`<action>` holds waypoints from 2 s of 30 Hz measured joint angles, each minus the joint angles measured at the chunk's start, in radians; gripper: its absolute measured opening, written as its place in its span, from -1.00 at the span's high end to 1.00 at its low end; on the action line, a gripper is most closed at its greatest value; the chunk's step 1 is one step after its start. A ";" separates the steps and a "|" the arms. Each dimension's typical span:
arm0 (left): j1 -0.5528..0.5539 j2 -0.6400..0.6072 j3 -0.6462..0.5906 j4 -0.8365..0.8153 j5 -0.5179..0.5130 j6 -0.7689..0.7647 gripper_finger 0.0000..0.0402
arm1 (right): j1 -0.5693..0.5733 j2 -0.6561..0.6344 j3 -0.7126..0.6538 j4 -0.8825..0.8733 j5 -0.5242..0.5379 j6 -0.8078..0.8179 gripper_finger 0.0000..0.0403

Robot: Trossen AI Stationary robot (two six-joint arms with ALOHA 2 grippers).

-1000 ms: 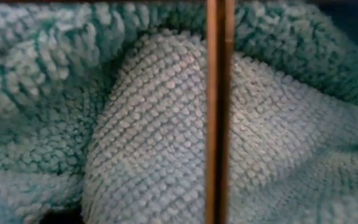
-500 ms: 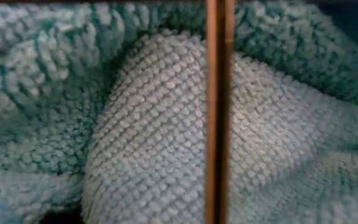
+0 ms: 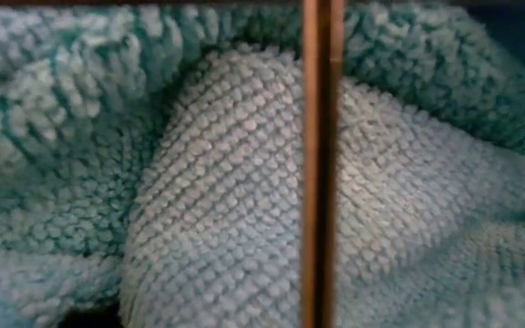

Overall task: Sort microfiber towel by color & place in baskets
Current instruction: Put the light blue towel into the right wire basket

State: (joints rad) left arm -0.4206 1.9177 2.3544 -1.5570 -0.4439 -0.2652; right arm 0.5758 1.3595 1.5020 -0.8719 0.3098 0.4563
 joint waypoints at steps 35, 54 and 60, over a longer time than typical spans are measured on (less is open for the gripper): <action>-0.015 -0.195 -0.023 -0.014 -0.116 -0.050 0.16 | 0.565 0.046 0.078 -0.179 -0.028 0.759 0.95; -0.014 -0.195 -0.023 -0.014 -0.175 -0.004 0.16 | 0.668 0.084 0.077 -0.200 0.213 1.039 0.95; -0.014 -0.195 -0.023 -0.014 -0.175 0.010 0.16 | 0.668 0.111 0.077 -0.387 0.103 1.363 0.95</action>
State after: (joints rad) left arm -0.4351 1.7229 2.3310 -1.5709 -0.6193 -0.2553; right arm 1.2434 1.4709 1.5787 -1.2590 0.4128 1.8188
